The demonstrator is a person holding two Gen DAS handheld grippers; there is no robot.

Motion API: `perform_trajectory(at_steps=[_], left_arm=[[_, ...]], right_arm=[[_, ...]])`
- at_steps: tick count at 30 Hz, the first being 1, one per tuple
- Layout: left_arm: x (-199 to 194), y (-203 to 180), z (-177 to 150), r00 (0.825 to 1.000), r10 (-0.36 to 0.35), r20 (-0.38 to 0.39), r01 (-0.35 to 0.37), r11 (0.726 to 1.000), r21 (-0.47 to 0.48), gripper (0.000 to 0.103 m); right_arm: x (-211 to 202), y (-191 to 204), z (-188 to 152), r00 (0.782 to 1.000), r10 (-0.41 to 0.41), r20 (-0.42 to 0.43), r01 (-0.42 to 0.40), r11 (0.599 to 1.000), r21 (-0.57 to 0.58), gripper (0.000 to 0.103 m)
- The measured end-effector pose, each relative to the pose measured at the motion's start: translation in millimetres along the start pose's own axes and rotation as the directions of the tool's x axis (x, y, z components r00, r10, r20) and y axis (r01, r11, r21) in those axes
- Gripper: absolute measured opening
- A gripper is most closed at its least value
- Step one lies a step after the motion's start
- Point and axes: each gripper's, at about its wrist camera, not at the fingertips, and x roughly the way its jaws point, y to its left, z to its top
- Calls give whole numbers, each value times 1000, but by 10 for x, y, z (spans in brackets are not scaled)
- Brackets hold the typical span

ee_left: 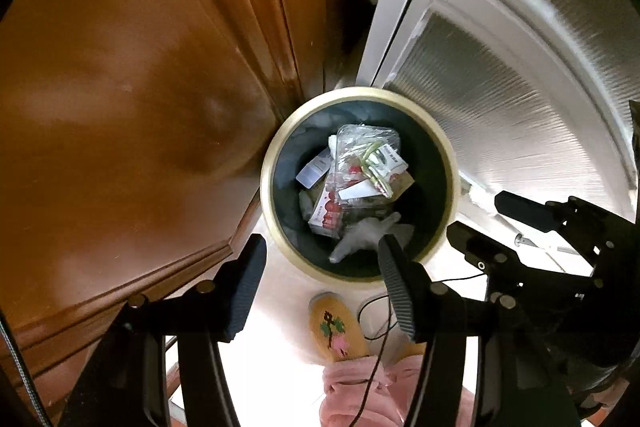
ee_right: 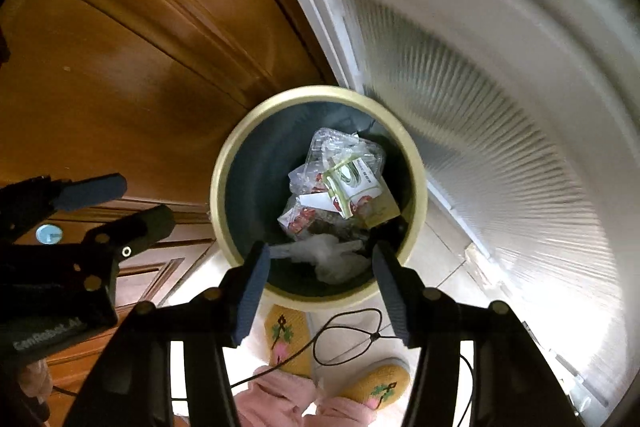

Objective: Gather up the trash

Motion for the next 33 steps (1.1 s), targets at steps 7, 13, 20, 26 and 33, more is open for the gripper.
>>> perform_trajectory(at_steps=[7,13,20,26,33], left_arm=[[-598,-44,-53,999,-28,37,29,999,-21,57],[-1355,-101,-97,995,-46,92,49,998,-33,57],[-2371,-186,-175,986,-16,168,23,999,-36,57],[-3277,-256,-220,972,6,236,8,998,-58,58],[-4196,-286,-300,945,29,325,-5,997,-75,58]], right_arm=[[-664,108,-12,998,-25,64,25,1000,6,54],[-1388,251,-85,990,-50,129,50,999,-1,54],[-2420,401,-135,977,-37,209,33,999,23,54],[-3310,615,-143,958,-29,285,31,1000,0,54],[-4184,798,-137,930,-11,368,18,1000,-14,54]])
